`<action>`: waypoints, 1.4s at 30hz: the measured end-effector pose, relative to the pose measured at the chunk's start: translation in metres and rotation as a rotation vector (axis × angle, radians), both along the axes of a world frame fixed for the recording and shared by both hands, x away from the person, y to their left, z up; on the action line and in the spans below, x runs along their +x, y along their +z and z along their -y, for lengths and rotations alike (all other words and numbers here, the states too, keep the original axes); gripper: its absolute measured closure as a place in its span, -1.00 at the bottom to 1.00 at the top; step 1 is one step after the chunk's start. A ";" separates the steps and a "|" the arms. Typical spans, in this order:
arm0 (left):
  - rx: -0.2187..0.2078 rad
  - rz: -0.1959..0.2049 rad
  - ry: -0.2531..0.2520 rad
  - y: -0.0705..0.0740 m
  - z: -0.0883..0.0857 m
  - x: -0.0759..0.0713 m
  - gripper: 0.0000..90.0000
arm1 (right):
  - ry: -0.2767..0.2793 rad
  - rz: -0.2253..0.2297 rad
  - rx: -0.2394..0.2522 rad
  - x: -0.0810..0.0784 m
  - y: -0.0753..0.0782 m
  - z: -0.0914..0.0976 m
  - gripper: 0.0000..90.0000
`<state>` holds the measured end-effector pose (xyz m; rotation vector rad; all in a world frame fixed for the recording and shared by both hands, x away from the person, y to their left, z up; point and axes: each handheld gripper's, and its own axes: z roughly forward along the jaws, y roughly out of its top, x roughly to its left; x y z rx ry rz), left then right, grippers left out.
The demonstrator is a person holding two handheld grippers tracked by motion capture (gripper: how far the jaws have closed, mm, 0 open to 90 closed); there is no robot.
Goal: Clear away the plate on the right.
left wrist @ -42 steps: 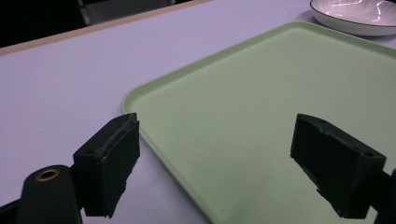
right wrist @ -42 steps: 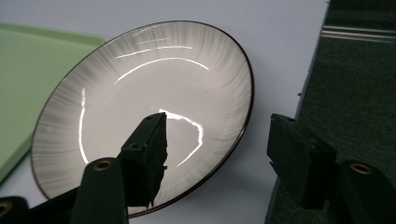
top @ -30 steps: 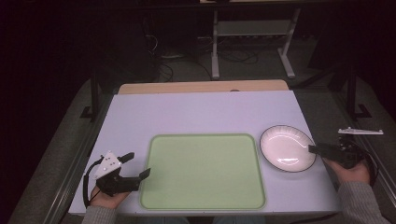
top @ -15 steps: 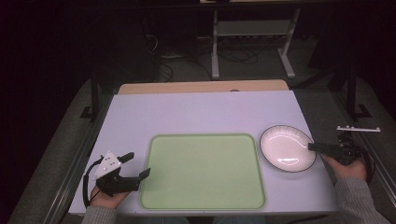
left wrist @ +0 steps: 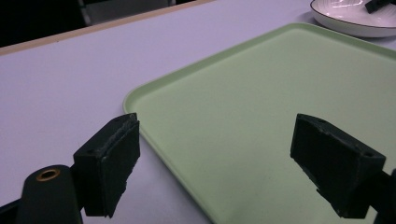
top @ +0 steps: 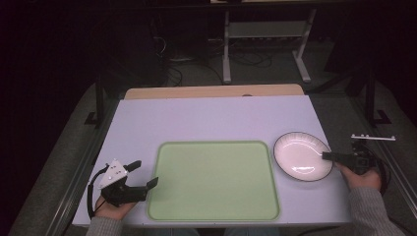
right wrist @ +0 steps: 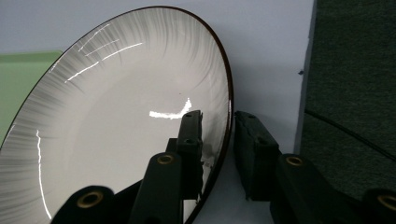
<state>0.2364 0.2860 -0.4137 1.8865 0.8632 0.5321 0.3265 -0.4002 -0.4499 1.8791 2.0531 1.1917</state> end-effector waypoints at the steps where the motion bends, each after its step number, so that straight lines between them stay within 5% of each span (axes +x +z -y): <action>1: -0.001 0.000 0.000 0.000 0.000 0.000 -0.66 | -0.002 0.000 0.008 0.000 -0.001 0.000 0.60; 14: 0.001 0.001 -0.001 0.000 0.000 0.000 -0.66 | -0.065 -0.027 0.151 -0.001 -0.009 0.005 0.77; 42: -0.010 0.004 0.004 0.001 -0.002 0.000 -0.66 | -0.242 -0.082 0.352 -0.004 -0.016 0.006 0.86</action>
